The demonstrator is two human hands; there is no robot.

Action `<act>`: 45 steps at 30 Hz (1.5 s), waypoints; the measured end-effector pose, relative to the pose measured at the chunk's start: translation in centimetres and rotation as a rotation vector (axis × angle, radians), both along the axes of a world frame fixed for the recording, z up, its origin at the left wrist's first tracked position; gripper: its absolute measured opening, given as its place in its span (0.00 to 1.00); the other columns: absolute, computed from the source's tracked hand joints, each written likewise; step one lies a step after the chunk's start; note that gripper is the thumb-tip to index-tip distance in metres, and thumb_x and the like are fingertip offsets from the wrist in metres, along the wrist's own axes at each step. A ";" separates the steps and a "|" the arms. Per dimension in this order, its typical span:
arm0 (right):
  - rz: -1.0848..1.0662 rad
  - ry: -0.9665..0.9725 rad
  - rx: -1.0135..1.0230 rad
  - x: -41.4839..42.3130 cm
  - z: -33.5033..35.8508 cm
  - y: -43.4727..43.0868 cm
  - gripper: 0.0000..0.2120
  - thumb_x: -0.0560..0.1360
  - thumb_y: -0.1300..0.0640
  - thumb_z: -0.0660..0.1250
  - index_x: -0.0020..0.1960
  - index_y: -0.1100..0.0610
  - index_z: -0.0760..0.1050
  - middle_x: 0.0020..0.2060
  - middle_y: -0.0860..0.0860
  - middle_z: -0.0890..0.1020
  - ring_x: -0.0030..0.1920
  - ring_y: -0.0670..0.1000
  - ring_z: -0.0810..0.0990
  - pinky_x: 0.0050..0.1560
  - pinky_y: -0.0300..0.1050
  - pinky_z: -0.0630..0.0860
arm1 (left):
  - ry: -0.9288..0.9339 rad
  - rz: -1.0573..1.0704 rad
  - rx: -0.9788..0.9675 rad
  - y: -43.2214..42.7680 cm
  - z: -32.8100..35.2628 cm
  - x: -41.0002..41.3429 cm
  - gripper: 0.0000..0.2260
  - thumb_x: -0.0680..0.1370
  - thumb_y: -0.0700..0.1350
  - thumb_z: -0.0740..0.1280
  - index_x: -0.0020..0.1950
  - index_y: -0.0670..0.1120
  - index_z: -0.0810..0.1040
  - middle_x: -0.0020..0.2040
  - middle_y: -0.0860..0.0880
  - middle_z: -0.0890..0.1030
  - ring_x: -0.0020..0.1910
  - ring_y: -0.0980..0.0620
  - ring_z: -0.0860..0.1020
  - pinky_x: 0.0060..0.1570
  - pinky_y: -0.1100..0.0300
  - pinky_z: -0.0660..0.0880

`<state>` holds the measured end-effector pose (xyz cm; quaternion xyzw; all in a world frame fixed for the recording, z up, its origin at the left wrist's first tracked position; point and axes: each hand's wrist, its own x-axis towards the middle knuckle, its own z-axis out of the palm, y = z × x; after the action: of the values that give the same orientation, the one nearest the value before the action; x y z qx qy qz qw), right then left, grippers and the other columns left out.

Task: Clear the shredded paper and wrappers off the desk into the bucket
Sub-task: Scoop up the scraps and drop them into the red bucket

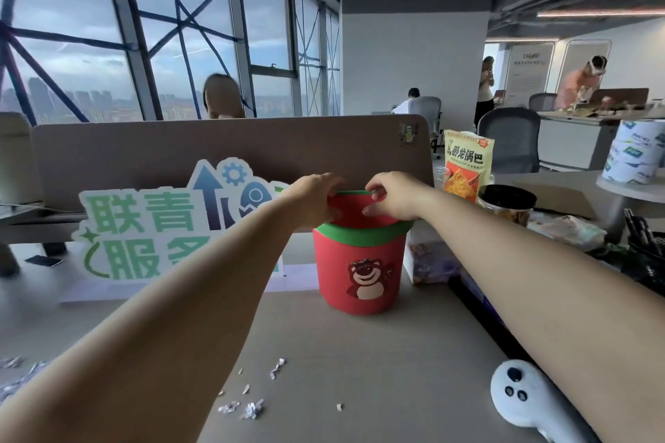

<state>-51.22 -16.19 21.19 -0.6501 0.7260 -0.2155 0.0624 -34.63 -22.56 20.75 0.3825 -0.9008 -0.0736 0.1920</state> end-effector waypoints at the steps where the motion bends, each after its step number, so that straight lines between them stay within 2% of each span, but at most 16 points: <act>1: 0.000 -0.004 -0.007 0.3 0.2 0.6 0.25 0.68 0.49 0.73 0.63 0.55 0.72 0.56 0.53 0.79 0.56 0.54 0.77 0.57 0.47 0.73 | 0.010 -0.005 0.003 0.6 0.1 0.7 0.27 0.72 0.43 0.70 0.70 0.47 0.66 0.63 0.45 0.77 0.60 0.45 0.76 0.62 0.51 0.73; 8: 0.015 -0.035 -0.089 4.0 0.7 5.9 0.23 0.70 0.51 0.72 0.63 0.56 0.72 0.56 0.52 0.80 0.57 0.53 0.78 0.59 0.47 0.73 | 0.043 0.024 -0.028 6.1 -0.2 7.7 0.26 0.72 0.46 0.71 0.69 0.47 0.68 0.63 0.46 0.77 0.60 0.46 0.76 0.57 0.55 0.72; 10: 0.021 -0.049 -0.112 5.3 0.2 7.3 0.22 0.70 0.52 0.71 0.62 0.56 0.73 0.56 0.52 0.80 0.57 0.53 0.78 0.61 0.48 0.73 | 0.044 0.055 -0.021 7.6 -1.0 9.9 0.26 0.73 0.46 0.71 0.68 0.47 0.68 0.64 0.45 0.77 0.60 0.46 0.77 0.59 0.55 0.73; 15: 0.073 -0.116 -0.129 9.0 -3.2 9.5 0.19 0.70 0.53 0.71 0.59 0.56 0.74 0.54 0.52 0.80 0.53 0.53 0.78 0.60 0.52 0.75 | 0.115 0.117 0.010 10.7 -4.2 15.3 0.24 0.73 0.45 0.71 0.68 0.48 0.69 0.61 0.46 0.78 0.56 0.47 0.78 0.57 0.55 0.75; 18: 0.093 -0.177 -0.139 11.6 -6.5 11.4 0.17 0.71 0.56 0.69 0.59 0.57 0.74 0.54 0.54 0.81 0.52 0.54 0.80 0.58 0.51 0.76 | 0.120 0.162 0.022 12.5 -7.0 18.2 0.24 0.73 0.47 0.70 0.67 0.48 0.69 0.61 0.46 0.78 0.57 0.48 0.77 0.58 0.56 0.73; 22: 0.145 -0.112 -0.001 14.5 -12.2 13.4 0.22 0.72 0.53 0.70 0.64 0.57 0.72 0.63 0.55 0.77 0.62 0.54 0.76 0.65 0.47 0.70 | 0.119 0.251 0.066 14.8 -11.3 22.0 0.24 0.73 0.49 0.70 0.68 0.49 0.68 0.64 0.46 0.75 0.60 0.47 0.76 0.60 0.54 0.73; 26: 0.154 -0.040 0.068 16.5 -16.7 15.0 0.28 0.70 0.45 0.69 0.67 0.52 0.68 0.68 0.53 0.71 0.69 0.56 0.67 0.70 0.47 0.63 | 0.027 0.338 0.052 16.6 -15.4 25.5 0.27 0.72 0.56 0.68 0.69 0.52 0.67 0.68 0.46 0.71 0.65 0.43 0.71 0.63 0.49 0.71; 29: 0.116 0.044 0.085 17.4 -18.7 15.9 0.37 0.68 0.37 0.66 0.72 0.48 0.59 0.74 0.51 0.61 0.74 0.56 0.58 0.73 0.48 0.56 | -0.022 0.398 0.047 17.7 -18.0 27.9 0.34 0.69 0.65 0.65 0.71 0.55 0.62 0.74 0.49 0.64 0.72 0.44 0.63 0.69 0.46 0.64; 33: 0.014 0.055 0.200 18.0 -20.2 15.9 0.47 0.63 0.26 0.60 0.74 0.43 0.46 0.77 0.51 0.47 0.76 0.59 0.47 0.76 0.54 0.49 | -0.057 0.553 0.075 18.9 -20.0 30.2 0.37 0.68 0.69 0.63 0.73 0.58 0.56 0.77 0.50 0.54 0.76 0.44 0.53 0.73 0.46 0.54; 39: 0.039 0.063 0.151 20.5 -20.6 13.3 0.50 0.61 0.22 0.56 0.75 0.46 0.46 0.77 0.50 0.50 0.76 0.56 0.52 0.76 0.53 0.52 | -0.066 0.632 0.104 17.6 -20.7 31.9 0.41 0.67 0.74 0.56 0.75 0.58 0.50 0.78 0.49 0.50 0.77 0.46 0.49 0.76 0.47 0.48; 45: 0.150 0.042 0.127 23.6 -20.3 9.8 0.48 0.64 0.27 0.59 0.75 0.47 0.46 0.77 0.49 0.50 0.77 0.53 0.49 0.76 0.50 0.49 | -0.098 0.650 0.117 15.0 -20.9 32.2 0.42 0.66 0.76 0.52 0.75 0.58 0.47 0.78 0.49 0.49 0.77 0.47 0.49 0.76 0.47 0.48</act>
<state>-27.61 -6.37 0.87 -0.7016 0.6888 -0.1500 0.1042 -2.42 -7.56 -0.18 0.6631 -0.7342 -0.0415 0.1396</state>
